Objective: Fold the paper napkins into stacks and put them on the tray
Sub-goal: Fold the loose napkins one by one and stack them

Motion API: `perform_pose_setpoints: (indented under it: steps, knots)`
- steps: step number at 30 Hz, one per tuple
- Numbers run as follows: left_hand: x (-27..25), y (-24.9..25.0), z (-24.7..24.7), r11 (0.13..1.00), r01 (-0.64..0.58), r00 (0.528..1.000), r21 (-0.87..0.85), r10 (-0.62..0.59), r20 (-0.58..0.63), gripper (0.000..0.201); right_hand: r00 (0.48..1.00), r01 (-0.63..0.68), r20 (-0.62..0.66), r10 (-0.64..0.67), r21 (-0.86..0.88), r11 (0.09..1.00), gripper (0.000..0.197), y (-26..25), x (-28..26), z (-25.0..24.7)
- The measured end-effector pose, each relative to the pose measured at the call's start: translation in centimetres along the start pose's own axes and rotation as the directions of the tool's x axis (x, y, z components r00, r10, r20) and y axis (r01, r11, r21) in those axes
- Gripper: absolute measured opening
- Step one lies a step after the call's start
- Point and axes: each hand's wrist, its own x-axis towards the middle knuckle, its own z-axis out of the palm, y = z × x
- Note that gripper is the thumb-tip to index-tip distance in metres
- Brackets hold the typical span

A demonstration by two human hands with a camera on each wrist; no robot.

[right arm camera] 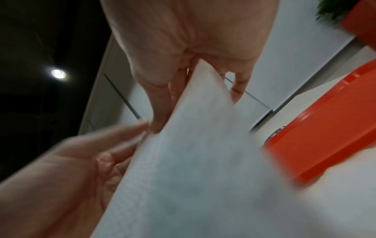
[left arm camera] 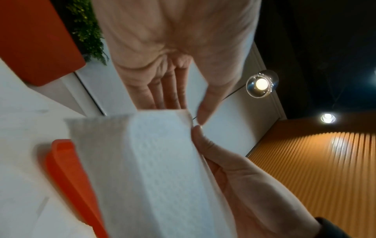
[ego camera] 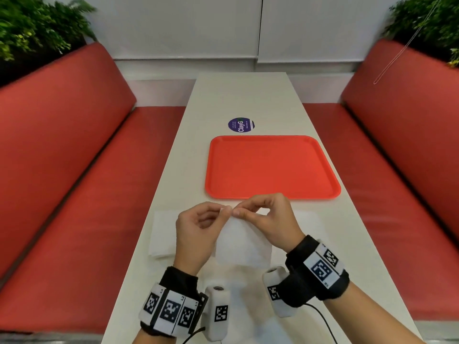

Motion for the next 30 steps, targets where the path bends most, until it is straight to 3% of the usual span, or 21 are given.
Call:
perform_pose_setpoints:
  steps: [3, 8, 11, 14, 16, 22, 26, 28, 30]
  knots:
    - [1.0, -0.9, -1.6, 0.998, 0.019, 0.996, 0.063, -0.014, -0.087, 0.005, 0.998, -0.030, 0.055, 0.030, 0.002, 1.000, 0.005, -0.1, 1.0, 1.4]
    - [3.4, -2.9, -6.6, 0.969, 0.057, 0.965, 0.239, 0.008, -0.263, 0.012, 0.960, -0.156, 0.227, 0.162, -0.046, 0.987, 0.019, 1.2, 3.8, 4.6]
    - [4.5, -3.6, -9.4, 0.913, 0.110, 0.975, 0.392, -0.024, -0.219, 0.010, 0.941, -0.188, 0.271, 0.201, -0.071, 0.980, 0.024, 1.8, 6.1, 7.3]
    - [4.9, -4.6, -11.1, 0.846, 0.169, 0.983, 0.505, -0.108, -0.149, 0.045, 0.929, -0.192, 0.290, 0.228, -0.146, 0.970, 0.028, 2.8, 7.9, 9.5]
    - [4.9, -5.6, -11.8, 0.825, 0.208, 0.977, 0.526, -0.146, -0.157, 0.055, 0.920, -0.200, 0.300, 0.251, -0.193, 0.961, 0.030, 3.6, 8.6, 10.8]
    - [4.5, -8.5, -11.7, 0.764, 0.286, 0.958, 0.579, -0.204, -0.204, 0.053, 0.903, -0.138, 0.322, 0.285, -0.411, 0.901, 0.033, 5.9, 8.7, 13.5]
    - [4.1, -8.8, -11.3, 0.681, 0.239, 0.969, 0.692, -0.125, -0.212, 0.044, 0.922, -0.135, 0.266, 0.281, -0.458, 0.879, 0.036, 5.3, 7.7, 11.7]
    - [3.4, -8.0, -10.5, 0.584, 0.194, 0.975, 0.788, -0.025, -0.221, 0.037, 0.940, -0.151, 0.213, 0.268, -0.446, 0.882, 0.034, 4.5, 6.9, 9.5]
    - [2.5, -6.8, -9.0, 0.559, 0.116, 0.976, 0.821, 0.089, -0.198, 0.030, 0.939, -0.168, 0.193, 0.285, -0.464, 0.870, 0.029, 3.4, 5.9, 6.6]
